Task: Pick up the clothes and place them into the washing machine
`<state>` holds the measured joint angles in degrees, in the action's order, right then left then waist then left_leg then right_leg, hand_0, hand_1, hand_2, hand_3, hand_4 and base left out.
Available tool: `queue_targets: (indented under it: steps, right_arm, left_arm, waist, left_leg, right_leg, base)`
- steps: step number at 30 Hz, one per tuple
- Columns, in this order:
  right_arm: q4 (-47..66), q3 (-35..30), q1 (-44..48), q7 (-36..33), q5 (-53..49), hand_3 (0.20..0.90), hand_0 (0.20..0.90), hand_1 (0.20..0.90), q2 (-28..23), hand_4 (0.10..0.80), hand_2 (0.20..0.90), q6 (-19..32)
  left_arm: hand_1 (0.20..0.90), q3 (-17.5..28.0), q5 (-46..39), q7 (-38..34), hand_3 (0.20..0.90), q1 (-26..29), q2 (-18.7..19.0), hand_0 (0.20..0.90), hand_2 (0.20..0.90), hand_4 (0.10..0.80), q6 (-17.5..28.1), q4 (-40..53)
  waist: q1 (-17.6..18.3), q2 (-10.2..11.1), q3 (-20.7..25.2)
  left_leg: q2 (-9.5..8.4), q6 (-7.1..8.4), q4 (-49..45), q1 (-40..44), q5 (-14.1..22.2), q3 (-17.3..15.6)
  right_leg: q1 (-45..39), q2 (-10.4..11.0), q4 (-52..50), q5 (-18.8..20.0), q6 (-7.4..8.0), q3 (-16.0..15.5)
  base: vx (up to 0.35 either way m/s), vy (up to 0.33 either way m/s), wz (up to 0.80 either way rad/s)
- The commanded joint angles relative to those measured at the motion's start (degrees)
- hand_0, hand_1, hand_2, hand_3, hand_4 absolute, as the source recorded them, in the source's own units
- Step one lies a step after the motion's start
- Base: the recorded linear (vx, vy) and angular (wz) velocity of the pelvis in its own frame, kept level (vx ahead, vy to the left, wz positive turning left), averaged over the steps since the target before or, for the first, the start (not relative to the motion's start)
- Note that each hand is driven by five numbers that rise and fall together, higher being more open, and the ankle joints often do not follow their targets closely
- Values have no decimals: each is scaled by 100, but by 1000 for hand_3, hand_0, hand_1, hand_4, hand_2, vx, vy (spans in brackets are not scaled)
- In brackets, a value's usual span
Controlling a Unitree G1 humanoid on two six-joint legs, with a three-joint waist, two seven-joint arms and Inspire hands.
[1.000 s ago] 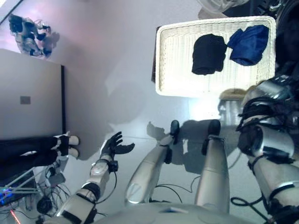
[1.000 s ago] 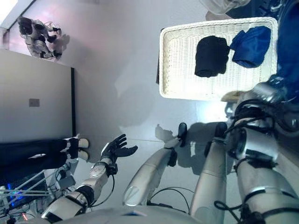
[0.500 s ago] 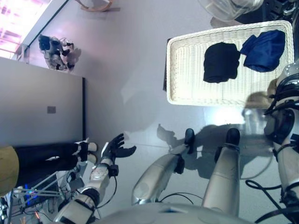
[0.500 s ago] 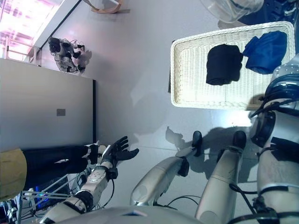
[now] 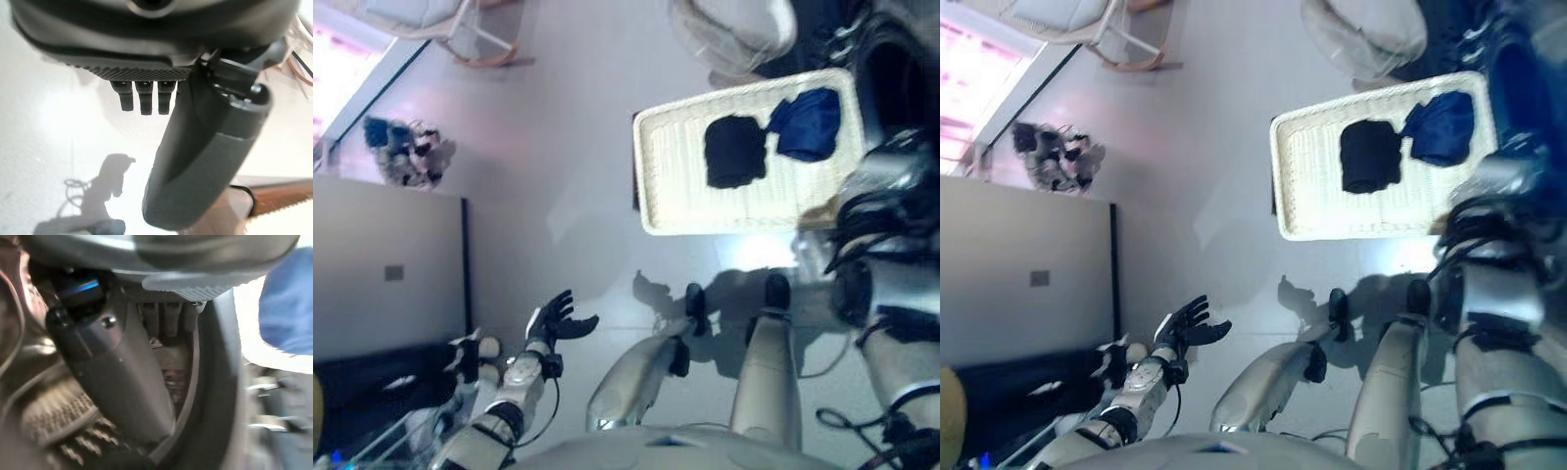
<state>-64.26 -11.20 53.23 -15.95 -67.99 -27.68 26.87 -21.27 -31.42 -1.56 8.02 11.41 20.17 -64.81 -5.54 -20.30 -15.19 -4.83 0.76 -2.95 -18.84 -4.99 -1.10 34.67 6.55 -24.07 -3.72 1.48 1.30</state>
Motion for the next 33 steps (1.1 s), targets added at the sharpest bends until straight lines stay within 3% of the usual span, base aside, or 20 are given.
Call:
queue_targets:
  steps: [1, 3, 5, 7, 8, 9, 11, 13, 14, 16, 18, 19, 20, 21, 22, 23, 24, 25, 27, 33]
  right_arm:
    - [491, 633, -555, 473, 669, 900, 900, 900, 351, 800, 900, -64]
    - [928, 779, -1152, 546, 732, 900, 900, 900, 861, 800, 900, -77]
    - [1205, 949, -1568, 624, 789, 900, 900, 900, 1038, 800, 900, -160]
    - [1288, 1324, -1825, 602, 1233, 900, 900, 900, 1147, 800, 900, -352]
    - [1247, 1815, -1698, 519, 2113, 900, 900, 900, 863, 800, 900, -692]
    - [1252, 1819, -1696, 512, 2119, 900, 900, 900, 863, 800, 900, -695]
    - [1574, 2421, -1746, 435, 3084, 900, 900, 900, 569, 800, 900, -1029]
    - [1462, 2556, -1693, 405, 3541, 900, 900, 900, 575, 800, 900, -1149]
    - [1793, 2705, -1847, 179, 4318, 900, 900, 900, 426, 800, 900, -1358]
    - [1851, 2806, -1807, 55, 4966, 900, 900, 900, 425, 800, 900, -1493]
    - [1481, 2936, -1482, -184, 5392, 900, 900, 900, 580, 800, 900, -1611]
    - [1334, 3103, -1201, -320, 5684, 900, 900, 900, 580, 800, 900, -1680]
    - [1133, 3291, -873, -157, 5763, 900, 900, 900, 479, 800, 900, -1786]
    - [581, 3460, -608, -197, 6095, 900, 900, 900, 638, 800, 900, -1917]
    - [450, 3386, -696, -348, 5991, 900, 900, 900, 546, 800, 900, -1874]
    - [451, 3390, -698, -349, 5991, 900, 900, 900, 546, 800, 900, -1873]
    - [300, 3350, -751, -419, 6010, 900, 900, 900, 584, 800, 900, -1813]
    - [-414, 3467, -122, -476, 6337, 900, 900, 900, 654, 800, 900, -1807]
    - [-843, 3551, 48, -485, 6408, 900, 900, 900, 797, 800, 900, -1819]
    - [-1614, 3709, 673, -723, 6957, 900, 900, 900, 930, 800, 900, -2020]
  left_arm:
    - [900, 493, -138, -189, 900, -75, 71, 900, 900, 800, 118, -563]
    - [900, 630, -155, -233, 900, -153, 56, 900, 900, 800, 109, -586]
    - [900, 825, -228, -295, 900, -253, 147, 900, 900, 800, 164, -543]
    - [900, 1034, -228, -399, 900, -279, 228, 900, 900, 800, 166, -617]
    - [900, 1109, -134, -501, 900, -328, 331, 900, 900, 800, 200, -655]
    - [900, 1112, -132, -502, 900, -327, 327, 900, 900, 800, 199, -654]
    - [900, 889, 274, -729, 900, -285, 303, 900, 900, 800, 194, -545]
    - [900, 868, 356, -833, 900, -290, 273, 900, 900, 800, 205, -534]
    - [900, 821, 504, -979, 900, -230, 298, 900, 900, 800, 136, -413]
    - [900, 765, 656, -1117, 900, 32, 359, 900, 900, 800, 110, -333]
    - [900, 825, 693, -1433, 900, 461, 602, 900, 900, 800, 6, -323]
    - [900, 817, 661, -1515, 900, 688, 671, 900, 900, 800, 13, -330]
    - [900, 928, 910, -1304, 900, 1088, 1362, 900, 900, 800, -554, -583]
    - [900, 1107, 783, -1247, 900, 1073, 1607, 900, 900, 800, -376, -524]
    - [900, 1241, 958, -1352, 900, 222, 1322, 900, 900, 800, -64, 56]
    - [900, 1244, 962, -1356, 900, 213, 1319, 900, 900, 800, -68, 64]
    - [900, 1311, 1018, -1302, 900, -640, 1029, 900, 900, 800, 159, 793]
    - [900, 1273, 1028, -1161, 900, -955, 694, 900, 900, 800, 162, 385]
    - [900, 1122, 1165, -1080, 900, -1015, 478, 900, 900, 800, 98, 57]
    - [900, 978, 1413, -1229, 900, -807, 423, 900, 900, 800, -42, -462]
  waist:
    - [-29, 264, 576]
    - [71, 471, 586]
    - [33, 733, 440]
    - [-39, 1024, 450]
    - [-33, 1148, 600]
    - [-43, 1143, 608]
    - [-27, 1190, 670]
    - [-27, 1186, 719]
    - [43, 1256, 742]
    - [59, 1306, 667]
    - [-71, 1290, 464]
    - [-12, 1270, 359]
    - [39, 1267, 341]
    - [-76, 1396, 408]
    - [-207, 1385, 427]
    - [-208, 1380, 448]
    - [-396, 1398, 427]
    - [-628, 1397, 438]
    - [-725, 1360, 549]
    - [-877, 1157, 717]
  left_leg:
    - [-278, 22, -149, -165, 156, 76]
    - [-244, 81, -450, -47, 240, 134]
    - [-174, 214, -1125, -390, 27, 205]
    - [-119, 266, -1059, -459, 42, 604]
    - [351, 285, -371, -205, -122, 882]
    - [364, 290, -331, -204, -155, 877]
    - [587, 294, 277, -244, -466, 867]
    - [595, 255, 325, -84, -383, 896]
    - [505, 211, 53, -149, -248, 744]
    - [429, 107, -78, -100, -64, 652]
    - [485, 48, -103, 14, 4, 316]
    - [475, 64, -47, 33, -69, 282]
    - [390, 55, 47, 108, -114, 204]
    - [260, 86, 135, 164, -115, 55]
    - [203, 74, 82, 122, -91, 131]
    - [208, 74, 81, 102, -97, 132]
    - [172, 94, 72, 77, -141, 199]
    - [151, 84, 193, 123, -144, 181]
    - [120, 44, 211, 112, -91, 148]
    - [42, -11, 381, 99, -120, 179]
  right_leg:
    - [-1163, -106, 1134, 123, 143, -65]
    - [-1595, -120, 1370, 91, 93, -49]
    - [-1757, -2, 1409, 101, 65, 50]
    - [-1792, 83, 1491, 131, 99, 192]
    - [-1873, 84, 1617, 151, 228, 393]
    - [-1860, 73, 1635, 180, 225, 401]
    - [-1962, 187, 1795, 288, 389, 589]
    - [-2048, 223, 1780, 261, 452, 680]
    - [-1971, 389, 1494, 280, 544, 827]
    - [-1853, 391, 1041, 234, 524, 832]
    - [-1420, 580, 348, 416, 447, -83]
    - [-1245, 376, 89, 326, 351, -288]
    - [-1128, -2, 142, 300, 282, -304]
    - [-1427, -97, 962, 324, 173, -732]
    - [-1540, -15, 1175, 327, 188, -602]
    - [-1527, -21, 1193, 346, 188, -603]
    - [-1556, -39, 1230, 347, 154, -541]
    - [-1524, -189, 1271, 334, 139, -473]
    - [-1560, -58, 1394, 393, 216, -657]
    - [-1503, 2, 1486, 449, 279, -794]
  base:
    - [127, -64, -21]
    - [113, -56, -17]
    - [18, 20, -9]
    - [76, 106, -16]
    - [108, 107, -48]
    - [90, 157, -77]
    - [110, 264, -57]
    - [143, 339, -29]
    - [117, 363, -68]
    - [42, 271, -76]
    - [-92, 254, -52]
    - [-164, 245, -57]
    - [-75, 259, -45]
    - [-17, 158, -45]
    - [0, 59, -60]
    - [-50, -46, -64]
    - [-51, -36, -38]
    - [-28, -15, 7]
    - [30, 30, 12]
    - [33, 24, 19]
